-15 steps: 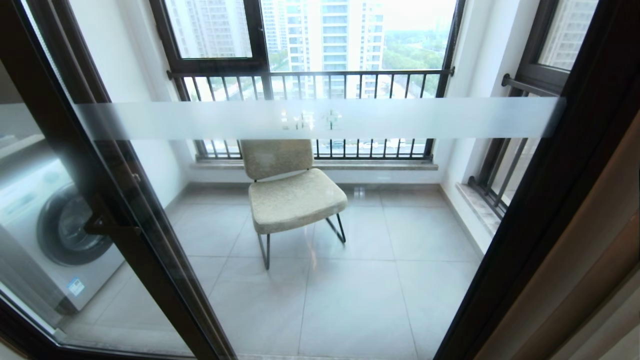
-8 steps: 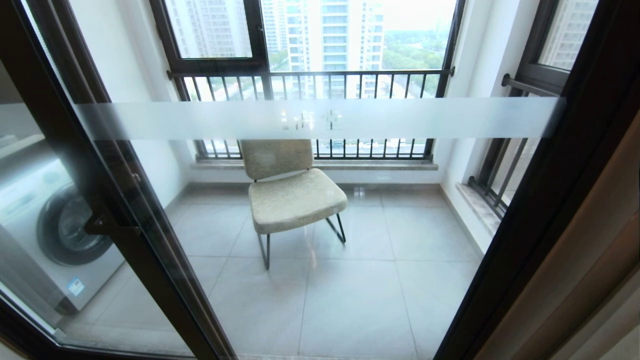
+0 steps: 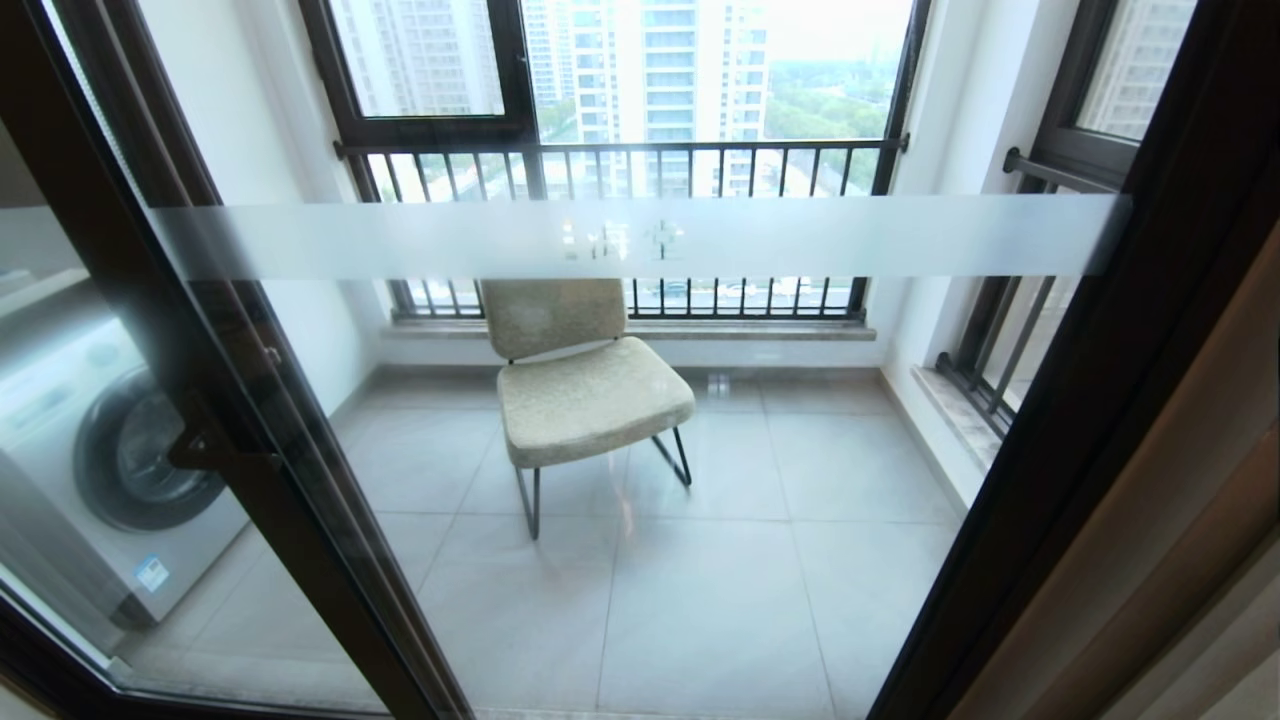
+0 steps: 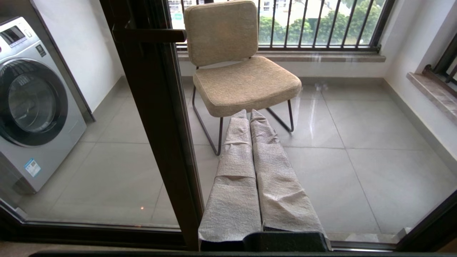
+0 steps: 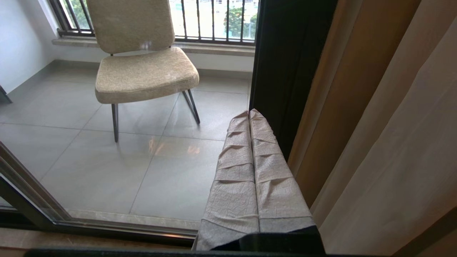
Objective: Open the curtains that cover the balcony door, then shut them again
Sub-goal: Close the inner curtains on both sides
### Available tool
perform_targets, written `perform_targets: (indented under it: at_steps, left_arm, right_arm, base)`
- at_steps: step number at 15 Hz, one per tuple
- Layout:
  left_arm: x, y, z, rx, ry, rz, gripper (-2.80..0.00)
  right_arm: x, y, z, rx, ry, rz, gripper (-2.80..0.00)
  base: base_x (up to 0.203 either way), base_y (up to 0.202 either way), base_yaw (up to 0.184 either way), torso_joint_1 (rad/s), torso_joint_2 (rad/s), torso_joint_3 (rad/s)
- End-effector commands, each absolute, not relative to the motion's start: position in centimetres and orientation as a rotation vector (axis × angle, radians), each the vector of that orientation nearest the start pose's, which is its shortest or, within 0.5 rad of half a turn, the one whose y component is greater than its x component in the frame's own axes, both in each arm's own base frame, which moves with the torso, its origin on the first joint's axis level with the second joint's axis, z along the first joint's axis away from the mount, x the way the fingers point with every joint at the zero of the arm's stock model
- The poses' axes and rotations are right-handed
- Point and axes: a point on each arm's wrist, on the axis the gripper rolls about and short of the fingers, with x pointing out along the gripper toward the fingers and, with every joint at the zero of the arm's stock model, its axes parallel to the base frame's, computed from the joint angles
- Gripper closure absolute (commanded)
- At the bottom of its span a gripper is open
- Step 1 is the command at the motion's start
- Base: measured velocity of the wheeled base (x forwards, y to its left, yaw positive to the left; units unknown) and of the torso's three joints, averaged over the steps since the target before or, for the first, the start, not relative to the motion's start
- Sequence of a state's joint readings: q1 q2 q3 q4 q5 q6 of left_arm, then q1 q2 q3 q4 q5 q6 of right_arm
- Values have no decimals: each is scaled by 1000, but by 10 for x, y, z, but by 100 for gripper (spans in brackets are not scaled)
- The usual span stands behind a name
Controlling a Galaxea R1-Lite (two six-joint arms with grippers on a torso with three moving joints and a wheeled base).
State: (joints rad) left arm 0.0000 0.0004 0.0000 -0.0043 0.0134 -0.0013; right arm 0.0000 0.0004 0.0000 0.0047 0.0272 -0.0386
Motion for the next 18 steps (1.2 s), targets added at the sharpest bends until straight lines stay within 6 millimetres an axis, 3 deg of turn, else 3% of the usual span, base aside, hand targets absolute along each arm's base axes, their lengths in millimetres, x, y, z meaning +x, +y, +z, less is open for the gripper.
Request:
perform_targets:
  at_steps: [1,18]
  left_arm:
    - [-23,0,76,-2,-5,14,0]
    - [-23,0,76,0,-5,14,0]
  right_arm:
    - [-23,1,75,-40,4,28,0]
    - [-23,0,75,-11,4,20,0]
  base:
    - [0,0,0,0,0,0]
    - [0,0,0,0,0,0]
